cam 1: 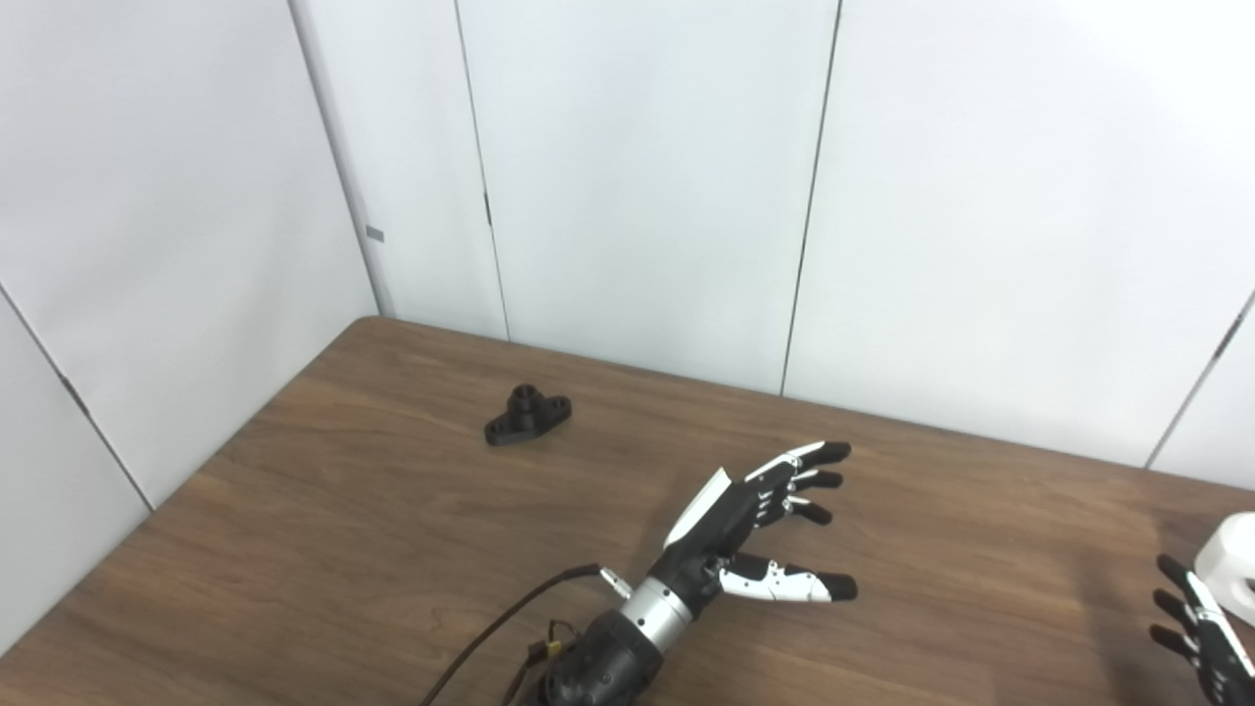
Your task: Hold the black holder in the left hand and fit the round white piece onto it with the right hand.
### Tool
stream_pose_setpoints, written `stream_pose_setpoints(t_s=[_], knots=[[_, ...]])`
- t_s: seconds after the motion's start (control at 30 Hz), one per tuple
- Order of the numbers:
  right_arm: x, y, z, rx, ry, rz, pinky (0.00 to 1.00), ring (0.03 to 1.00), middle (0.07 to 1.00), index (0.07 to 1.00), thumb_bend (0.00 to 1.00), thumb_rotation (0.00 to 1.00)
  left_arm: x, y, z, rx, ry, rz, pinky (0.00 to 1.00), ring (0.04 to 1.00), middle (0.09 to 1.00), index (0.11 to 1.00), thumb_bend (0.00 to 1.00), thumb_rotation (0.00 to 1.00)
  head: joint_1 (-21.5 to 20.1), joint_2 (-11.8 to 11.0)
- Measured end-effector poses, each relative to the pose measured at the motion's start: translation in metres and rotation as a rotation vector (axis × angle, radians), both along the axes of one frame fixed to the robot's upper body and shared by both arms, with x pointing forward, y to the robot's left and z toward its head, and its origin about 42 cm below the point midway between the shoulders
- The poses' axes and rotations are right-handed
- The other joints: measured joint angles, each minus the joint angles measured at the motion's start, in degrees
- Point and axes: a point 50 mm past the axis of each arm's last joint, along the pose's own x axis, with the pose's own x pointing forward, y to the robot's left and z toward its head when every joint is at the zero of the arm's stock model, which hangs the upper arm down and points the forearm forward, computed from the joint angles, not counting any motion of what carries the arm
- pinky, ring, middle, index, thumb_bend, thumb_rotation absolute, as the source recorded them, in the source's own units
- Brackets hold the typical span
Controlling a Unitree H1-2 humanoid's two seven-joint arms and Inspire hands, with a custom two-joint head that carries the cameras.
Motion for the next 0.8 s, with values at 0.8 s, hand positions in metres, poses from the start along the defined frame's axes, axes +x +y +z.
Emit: stream_pose_setpoints(t_s=[0.8], knots=[[0.003, -0.007, 0.001, -0.013, 0.006, -0.001, 0.79, 0.909, 0.979, 0.933, 0.77, 0.26, 0.006, 0.133, 0.064, 0.300, 0.035, 0.215, 0.57, 0.696, 0.792, 0.764, 0.78, 0.00, 1.7, 1.0]])
